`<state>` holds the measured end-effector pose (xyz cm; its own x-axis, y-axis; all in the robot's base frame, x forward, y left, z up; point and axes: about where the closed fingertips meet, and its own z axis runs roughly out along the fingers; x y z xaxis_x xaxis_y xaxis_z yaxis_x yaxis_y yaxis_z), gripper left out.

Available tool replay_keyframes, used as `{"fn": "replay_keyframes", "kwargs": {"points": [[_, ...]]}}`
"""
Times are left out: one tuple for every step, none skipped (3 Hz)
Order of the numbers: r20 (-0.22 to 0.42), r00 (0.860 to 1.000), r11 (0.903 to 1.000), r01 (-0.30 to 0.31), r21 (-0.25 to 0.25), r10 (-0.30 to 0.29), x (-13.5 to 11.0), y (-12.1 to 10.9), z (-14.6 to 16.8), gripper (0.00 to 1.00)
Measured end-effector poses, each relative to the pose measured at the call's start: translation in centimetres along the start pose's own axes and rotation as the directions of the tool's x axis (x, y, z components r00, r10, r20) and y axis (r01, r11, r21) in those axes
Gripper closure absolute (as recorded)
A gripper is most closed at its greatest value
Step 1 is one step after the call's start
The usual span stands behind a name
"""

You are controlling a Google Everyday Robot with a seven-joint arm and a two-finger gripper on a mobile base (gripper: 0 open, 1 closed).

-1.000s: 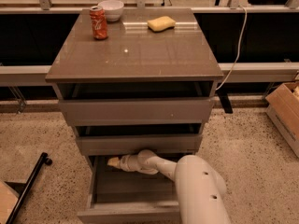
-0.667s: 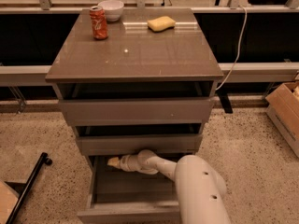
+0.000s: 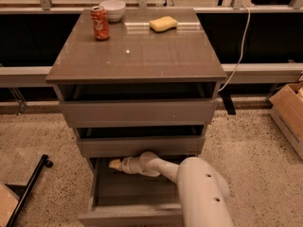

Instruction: Pick orange from bottom drawer and place on counter

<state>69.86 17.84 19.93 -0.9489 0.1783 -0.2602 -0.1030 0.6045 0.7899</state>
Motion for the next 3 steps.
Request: {"fn": "replay_keyframes", "kwargs": {"points": [[0.000,1.000,1.0000,0.000,0.000,0.000,0.00,0.00,0.00,0.63],[0.000,1.000,1.0000,0.000,0.000,0.000,0.00,0.00,0.00,0.63],[0.000,1.000,1.0000,0.000,0.000,0.000,0.00,0.00,0.00,0.87]]}}
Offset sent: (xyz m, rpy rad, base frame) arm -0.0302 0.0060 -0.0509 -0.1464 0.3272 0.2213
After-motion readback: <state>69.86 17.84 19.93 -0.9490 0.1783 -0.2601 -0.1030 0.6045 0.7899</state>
